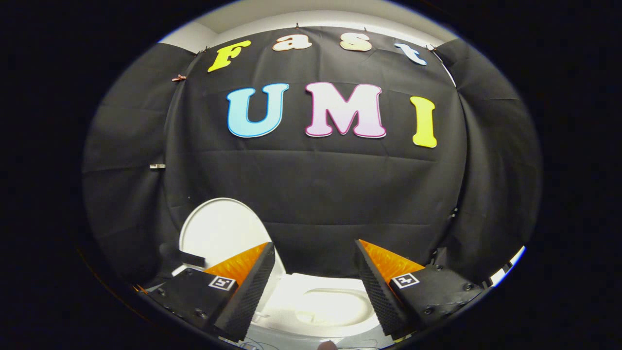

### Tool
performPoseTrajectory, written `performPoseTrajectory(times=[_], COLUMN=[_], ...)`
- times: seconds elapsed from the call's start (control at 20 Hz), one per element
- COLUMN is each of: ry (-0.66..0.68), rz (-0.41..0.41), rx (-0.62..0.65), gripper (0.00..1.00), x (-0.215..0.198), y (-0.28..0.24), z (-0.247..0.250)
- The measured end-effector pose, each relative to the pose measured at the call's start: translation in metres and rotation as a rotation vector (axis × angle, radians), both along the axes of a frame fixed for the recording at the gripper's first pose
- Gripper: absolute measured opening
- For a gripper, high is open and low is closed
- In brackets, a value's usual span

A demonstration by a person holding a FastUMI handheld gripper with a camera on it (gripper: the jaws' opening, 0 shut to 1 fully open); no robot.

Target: Open the toilet lid.

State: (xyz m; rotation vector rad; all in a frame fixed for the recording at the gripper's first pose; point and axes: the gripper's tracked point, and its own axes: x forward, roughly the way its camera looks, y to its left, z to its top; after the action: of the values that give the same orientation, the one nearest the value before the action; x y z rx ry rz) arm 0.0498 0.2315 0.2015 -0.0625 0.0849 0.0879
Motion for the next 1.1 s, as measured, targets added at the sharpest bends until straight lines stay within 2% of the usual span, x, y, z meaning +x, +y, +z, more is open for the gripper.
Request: performPoseTrajectory(times=[0.3, 0.45, 0.65, 1.1], ry=[-0.144, -0.160, -0.116, -0.148], rz=[-0.014, -0.031, -0.043, -0.062], rx=[-0.058, -0.093, -0.050, -0.037], gripper=[0.99, 0.99, 0.99, 0.99], x=[-0.002, 0.000, 0.002, 0.008], y=[-0.079, -0.107, -0.122, -0.137], z=[-0.020, -0.040, -0.068, -0.073])
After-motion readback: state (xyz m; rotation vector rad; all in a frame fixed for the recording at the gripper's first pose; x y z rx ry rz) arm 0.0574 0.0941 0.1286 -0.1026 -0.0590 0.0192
